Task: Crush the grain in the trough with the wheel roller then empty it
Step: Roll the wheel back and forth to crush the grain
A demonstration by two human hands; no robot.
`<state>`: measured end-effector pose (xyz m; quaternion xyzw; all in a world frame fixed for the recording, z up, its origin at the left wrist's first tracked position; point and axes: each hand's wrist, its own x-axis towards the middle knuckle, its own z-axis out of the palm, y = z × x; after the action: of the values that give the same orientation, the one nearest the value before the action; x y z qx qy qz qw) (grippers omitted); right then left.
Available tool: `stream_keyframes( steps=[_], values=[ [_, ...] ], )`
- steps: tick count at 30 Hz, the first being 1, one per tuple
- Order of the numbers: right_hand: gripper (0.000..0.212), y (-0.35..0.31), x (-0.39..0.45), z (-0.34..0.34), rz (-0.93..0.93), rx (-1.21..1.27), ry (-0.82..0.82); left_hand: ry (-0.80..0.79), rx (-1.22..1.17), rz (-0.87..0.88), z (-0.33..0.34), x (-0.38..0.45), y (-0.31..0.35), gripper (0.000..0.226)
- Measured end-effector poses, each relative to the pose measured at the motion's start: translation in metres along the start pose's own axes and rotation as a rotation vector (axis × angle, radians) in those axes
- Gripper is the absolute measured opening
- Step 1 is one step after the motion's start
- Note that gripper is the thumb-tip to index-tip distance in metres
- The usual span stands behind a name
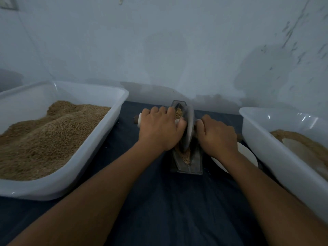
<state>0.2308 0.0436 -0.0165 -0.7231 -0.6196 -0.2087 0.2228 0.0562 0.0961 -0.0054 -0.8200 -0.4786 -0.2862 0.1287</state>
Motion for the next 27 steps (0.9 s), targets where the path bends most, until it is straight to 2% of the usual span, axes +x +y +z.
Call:
stream_keyframes(
  steps=[4, 7, 15, 27],
  values=[
    [0.037, 0.0, -0.007, -0.002, 0.007, 0.05, 0.037, 0.04, 0.025, 0.005, -0.004, -0.008, 0.002, 0.047],
    [0.037, 0.002, -0.007, -0.001, 0.007, 0.105, -0.005, 0.064, 0.054, 0.013, -0.004, -0.011, 0.004, 0.046],
    [0.041, 0.004, 0.019, 0.01, -0.014, -0.015, -0.059, 0.013, -0.003, -0.038, 0.007, 0.003, -0.002, 0.047],
    [0.045, 0.005, 0.051, 0.02, 0.036, -0.014, -0.144, -0.025, -0.008, -0.035, 0.023, 0.025, -0.009, 0.046]
  ],
)
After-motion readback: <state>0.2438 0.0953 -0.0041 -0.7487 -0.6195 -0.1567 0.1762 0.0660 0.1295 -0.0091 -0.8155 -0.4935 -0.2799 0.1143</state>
